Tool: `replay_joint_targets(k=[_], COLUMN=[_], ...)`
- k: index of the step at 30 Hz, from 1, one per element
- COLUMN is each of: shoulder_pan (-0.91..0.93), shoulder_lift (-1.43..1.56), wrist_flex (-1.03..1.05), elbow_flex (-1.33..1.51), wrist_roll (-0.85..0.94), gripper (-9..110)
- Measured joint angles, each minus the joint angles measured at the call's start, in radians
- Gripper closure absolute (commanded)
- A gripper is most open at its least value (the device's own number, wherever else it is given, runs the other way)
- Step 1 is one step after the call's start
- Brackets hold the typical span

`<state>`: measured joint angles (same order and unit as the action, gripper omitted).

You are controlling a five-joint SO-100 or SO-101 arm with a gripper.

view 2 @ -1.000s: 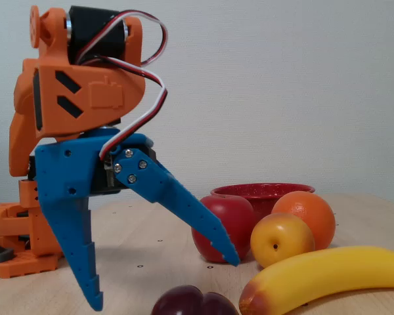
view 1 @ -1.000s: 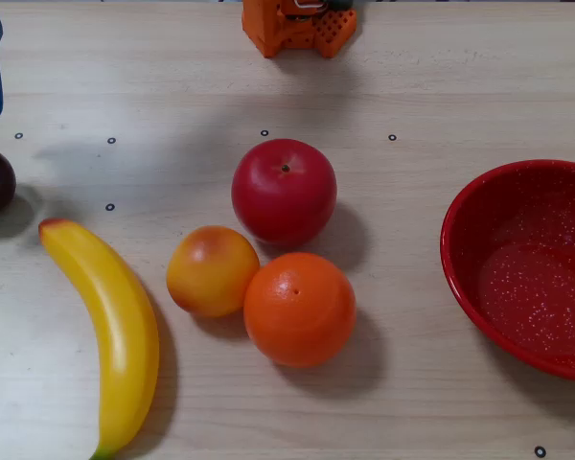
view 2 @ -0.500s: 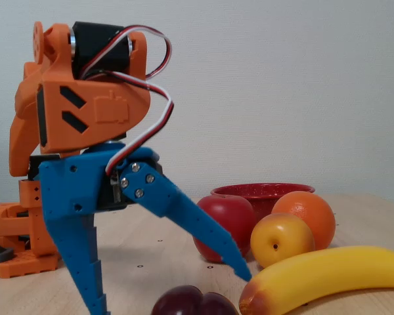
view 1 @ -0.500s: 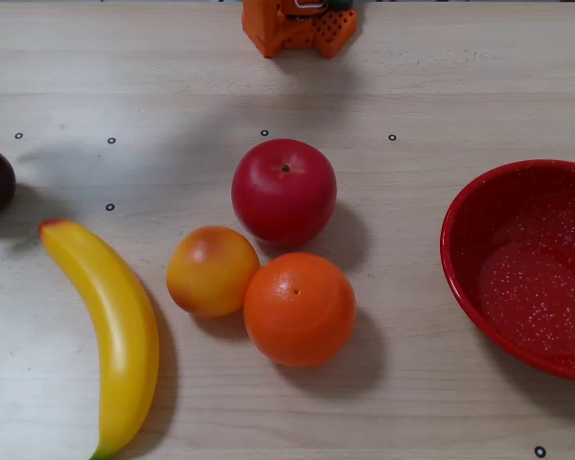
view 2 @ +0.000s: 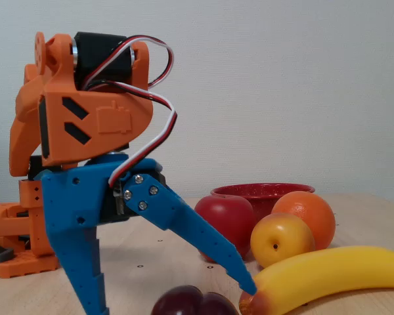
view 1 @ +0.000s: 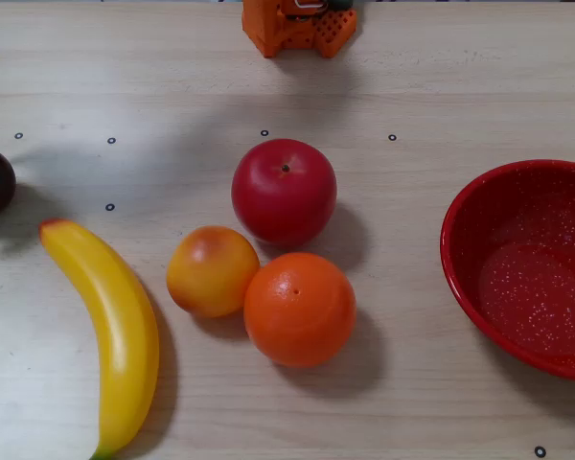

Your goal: Put plum in the red bowl.

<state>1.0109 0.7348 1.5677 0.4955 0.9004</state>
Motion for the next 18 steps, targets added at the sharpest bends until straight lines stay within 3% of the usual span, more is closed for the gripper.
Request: replay_joint_targets(k=[18], shoulder_pan=[-0.025], shoulder_lift=[-0.014], wrist_flex=[-0.023], elbow_flex=[0.0], wrist_roll=[0.0], gripper=[54])
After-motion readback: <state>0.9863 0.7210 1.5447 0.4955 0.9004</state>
